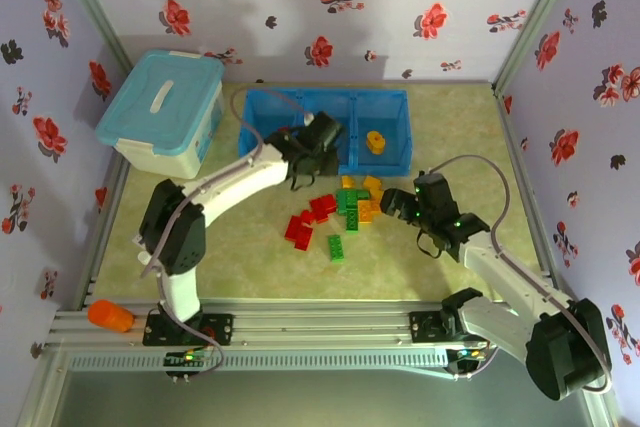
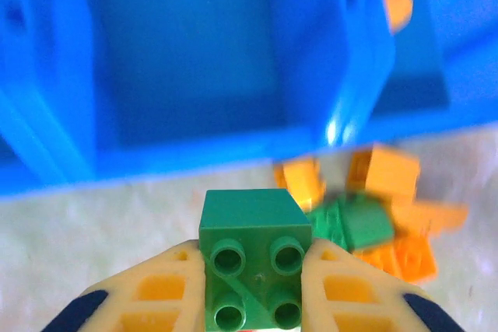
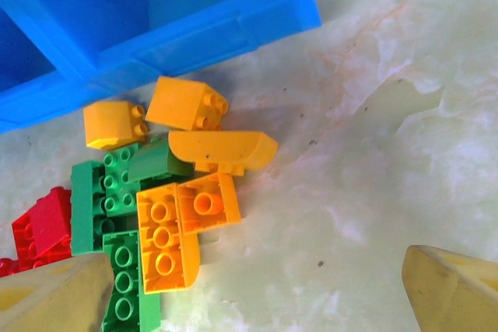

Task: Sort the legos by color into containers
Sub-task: Place the lego in the container, then pick up the lego from the bottom-center of the table.

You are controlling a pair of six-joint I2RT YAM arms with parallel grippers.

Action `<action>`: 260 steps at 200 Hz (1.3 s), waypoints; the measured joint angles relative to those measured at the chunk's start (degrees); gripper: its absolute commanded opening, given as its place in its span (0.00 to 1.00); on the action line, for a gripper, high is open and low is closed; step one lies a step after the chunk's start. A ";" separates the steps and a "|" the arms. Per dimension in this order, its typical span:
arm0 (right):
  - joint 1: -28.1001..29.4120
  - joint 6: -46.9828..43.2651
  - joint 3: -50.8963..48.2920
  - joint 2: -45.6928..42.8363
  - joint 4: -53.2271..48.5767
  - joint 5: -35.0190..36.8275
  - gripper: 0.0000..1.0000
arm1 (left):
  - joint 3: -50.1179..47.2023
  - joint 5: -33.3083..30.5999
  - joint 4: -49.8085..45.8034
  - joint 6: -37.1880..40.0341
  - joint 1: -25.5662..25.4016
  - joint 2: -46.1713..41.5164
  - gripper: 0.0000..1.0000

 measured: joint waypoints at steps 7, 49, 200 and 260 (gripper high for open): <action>0.13 0.28 -0.66 -0.33 0.11 -0.31 0.96 | 4.37 -0.09 -0.68 1.07 1.25 2.67 0.16; 0.76 1.36 -3.98 -4.11 0.09 -1.46 0.95 | 23.54 0.52 -5.73 5.90 6.16 17.99 0.29; 18.91 -1.49 4.02 6.64 -4.26 -1.88 0.82 | -26.12 1.88 3.28 2.80 1.81 -27.71 0.77; 30.23 0.31 11.10 25.90 -3.72 -1.20 0.78 | -60.13 1.11 12.44 -6.05 2.01 -43.98 0.72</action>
